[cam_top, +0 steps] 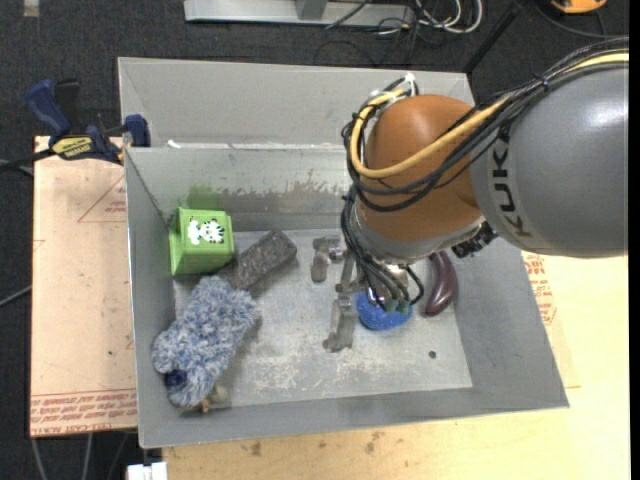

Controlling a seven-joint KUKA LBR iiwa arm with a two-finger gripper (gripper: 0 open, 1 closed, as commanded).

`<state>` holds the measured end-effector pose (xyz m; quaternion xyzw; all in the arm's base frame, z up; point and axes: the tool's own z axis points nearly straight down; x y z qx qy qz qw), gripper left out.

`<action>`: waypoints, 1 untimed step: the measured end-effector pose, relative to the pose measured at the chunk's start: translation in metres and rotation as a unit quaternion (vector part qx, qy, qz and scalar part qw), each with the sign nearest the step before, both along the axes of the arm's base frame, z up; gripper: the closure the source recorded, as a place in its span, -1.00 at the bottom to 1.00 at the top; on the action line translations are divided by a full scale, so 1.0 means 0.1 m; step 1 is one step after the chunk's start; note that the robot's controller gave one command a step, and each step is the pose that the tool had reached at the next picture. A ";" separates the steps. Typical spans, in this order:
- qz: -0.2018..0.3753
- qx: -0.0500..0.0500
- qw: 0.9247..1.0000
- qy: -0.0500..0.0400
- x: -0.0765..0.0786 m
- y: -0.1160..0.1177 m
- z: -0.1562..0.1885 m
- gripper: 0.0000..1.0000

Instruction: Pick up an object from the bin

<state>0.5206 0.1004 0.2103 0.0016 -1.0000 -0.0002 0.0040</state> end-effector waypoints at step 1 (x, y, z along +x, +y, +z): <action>-0.001 0.000 1.000 -0.004 0.02 -0.01 0.05 -1.00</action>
Offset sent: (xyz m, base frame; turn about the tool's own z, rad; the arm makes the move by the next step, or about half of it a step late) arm 0.0593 -0.0294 0.0706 -0.0592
